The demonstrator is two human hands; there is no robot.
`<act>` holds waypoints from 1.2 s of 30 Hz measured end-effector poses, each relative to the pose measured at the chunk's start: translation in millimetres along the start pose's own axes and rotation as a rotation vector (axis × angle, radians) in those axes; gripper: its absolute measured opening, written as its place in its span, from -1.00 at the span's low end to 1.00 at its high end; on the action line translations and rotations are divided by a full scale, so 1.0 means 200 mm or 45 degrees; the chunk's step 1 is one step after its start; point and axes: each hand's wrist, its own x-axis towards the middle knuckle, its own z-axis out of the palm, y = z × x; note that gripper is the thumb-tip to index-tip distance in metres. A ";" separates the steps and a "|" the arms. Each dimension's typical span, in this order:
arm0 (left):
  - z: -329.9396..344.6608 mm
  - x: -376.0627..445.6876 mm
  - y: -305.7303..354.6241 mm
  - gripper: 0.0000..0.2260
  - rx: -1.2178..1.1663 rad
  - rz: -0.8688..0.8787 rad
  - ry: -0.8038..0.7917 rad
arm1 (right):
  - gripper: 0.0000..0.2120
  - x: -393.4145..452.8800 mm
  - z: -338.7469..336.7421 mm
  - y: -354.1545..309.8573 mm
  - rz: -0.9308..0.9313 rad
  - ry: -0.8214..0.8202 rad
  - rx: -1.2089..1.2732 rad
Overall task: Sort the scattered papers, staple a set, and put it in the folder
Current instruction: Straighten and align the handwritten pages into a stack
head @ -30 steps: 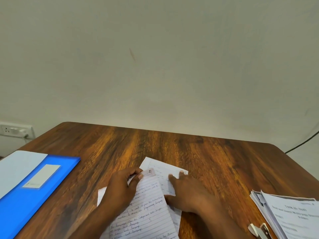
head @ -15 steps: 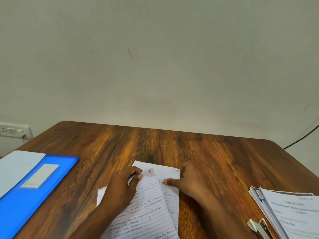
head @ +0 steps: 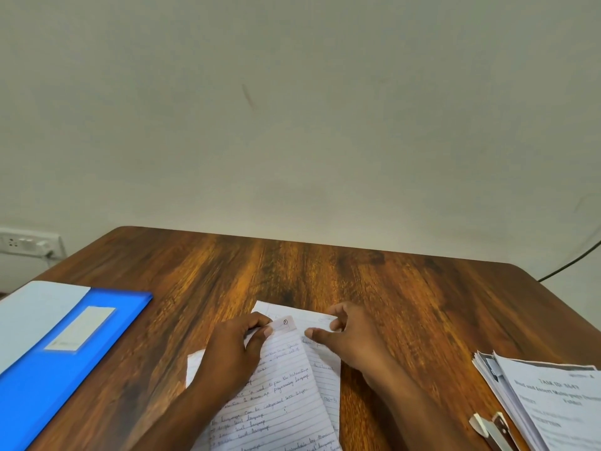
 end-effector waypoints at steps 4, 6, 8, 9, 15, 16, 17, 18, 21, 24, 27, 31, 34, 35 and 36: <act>0.00 -0.01 0.01 -0.89 0.005 -0.002 0.008 | -0.72 -0.01 0.00 -0.04 -0.050 -0.045 0.173; 0.00 -0.01 0.01 -0.89 0.008 -0.012 0.005 | -0.68 -0.01 0.01 -0.03 -0.087 0.024 -0.005; 0.00 0.00 0.01 -0.89 0.009 -0.014 0.003 | -0.56 -0.01 0.02 0.00 -0.137 0.076 -0.238; 0.00 0.00 0.01 -0.89 0.008 -0.014 0.000 | -0.50 -0.02 0.02 0.01 -0.164 0.074 -0.342; 0.01 0.00 0.00 -0.89 0.023 -0.025 0.008 | -0.35 -0.07 0.02 -0.03 -0.296 0.010 -0.834; 0.01 0.00 0.01 -0.90 0.022 -0.024 0.007 | -0.36 -0.07 0.02 -0.03 -0.302 -0.003 -0.825; 0.01 0.00 0.01 -0.90 0.021 -0.025 0.006 | -0.38 -0.07 0.01 -0.04 -0.301 -0.019 -0.811; 0.01 0.00 0.01 -0.90 0.021 -0.027 0.006 | -0.40 -0.07 0.01 -0.05 -0.287 -0.032 -0.791; 0.01 0.00 0.01 -0.90 0.022 -0.029 0.004 | -0.37 -0.05 -0.01 -0.05 -0.195 0.045 -0.584; 0.01 0.00 0.00 -0.89 0.012 -0.026 0.000 | -0.36 -0.03 -0.03 -0.03 -0.048 0.102 -0.239; 0.01 0.00 0.00 -0.89 0.014 -0.029 0.002 | -0.50 0.00 -0.03 0.01 0.118 0.121 0.149; 0.00 0.00 0.00 -0.88 0.000 -0.032 0.000 | -0.84 0.01 -0.06 0.01 0.145 0.147 0.433; 0.00 0.00 0.00 -0.88 -0.003 -0.034 0.002 | -0.90 0.01 -0.08 0.01 0.131 0.100 0.533; 0.00 0.00 0.00 -0.88 -0.005 -0.030 0.004 | -0.91 0.01 -0.08 0.01 0.121 0.096 0.546; 0.00 0.00 0.00 -0.88 -0.004 -0.023 0.005 | -0.92 0.01 -0.08 0.01 0.110 0.094 0.554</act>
